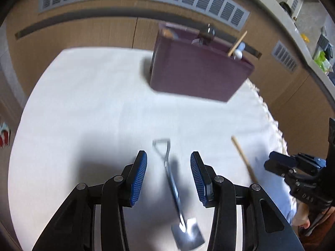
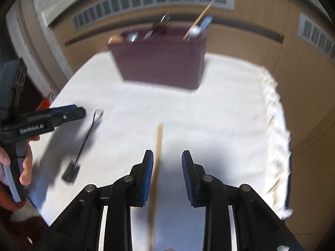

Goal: Organize utensils
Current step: 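Grasp the second chopstick with the right gripper while the left gripper grasps the metal spatula, then lift the spatula by its blade with the left gripper while the right gripper holds the chopstick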

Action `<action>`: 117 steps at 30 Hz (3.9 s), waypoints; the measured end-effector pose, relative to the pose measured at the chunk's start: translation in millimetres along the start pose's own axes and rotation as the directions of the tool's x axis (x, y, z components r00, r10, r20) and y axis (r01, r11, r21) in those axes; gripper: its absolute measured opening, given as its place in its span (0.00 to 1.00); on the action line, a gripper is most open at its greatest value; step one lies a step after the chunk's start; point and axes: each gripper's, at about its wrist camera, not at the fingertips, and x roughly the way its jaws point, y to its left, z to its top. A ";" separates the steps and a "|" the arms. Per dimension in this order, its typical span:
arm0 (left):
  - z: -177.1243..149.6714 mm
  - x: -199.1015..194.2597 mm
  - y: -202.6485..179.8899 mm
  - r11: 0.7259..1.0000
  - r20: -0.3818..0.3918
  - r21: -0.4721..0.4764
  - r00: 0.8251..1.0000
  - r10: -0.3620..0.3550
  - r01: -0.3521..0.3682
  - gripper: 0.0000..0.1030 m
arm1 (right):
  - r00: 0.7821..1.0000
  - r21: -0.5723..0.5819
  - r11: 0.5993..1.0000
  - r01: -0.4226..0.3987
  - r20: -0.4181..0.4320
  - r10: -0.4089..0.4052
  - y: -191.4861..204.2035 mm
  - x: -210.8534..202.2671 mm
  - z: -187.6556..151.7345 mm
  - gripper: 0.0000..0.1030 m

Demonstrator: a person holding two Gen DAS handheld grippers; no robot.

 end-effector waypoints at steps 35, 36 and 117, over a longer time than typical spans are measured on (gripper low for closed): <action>-51.6 -25.6 1.7 0.999 -0.084 -0.054 0.996 0.003 -0.008 0.43 | 0.997 -0.009 0.999 0.049 0.066 -0.049 0.7 -33.8 -17.5 0.04; -52.7 -25.8 1.2 0.999 -0.087 -0.050 0.996 0.002 -0.006 0.43 | 0.996 0.009 0.999 0.047 0.076 -0.048 -4.8 -38.3 -17.0 0.04; -18.0 -44.8 43.2 0.976 0.032 -0.193 0.993 0.110 -0.102 0.24 | 0.994 -0.065 0.993 0.096 -0.054 -0.099 -3.7 45.0 28.2 0.05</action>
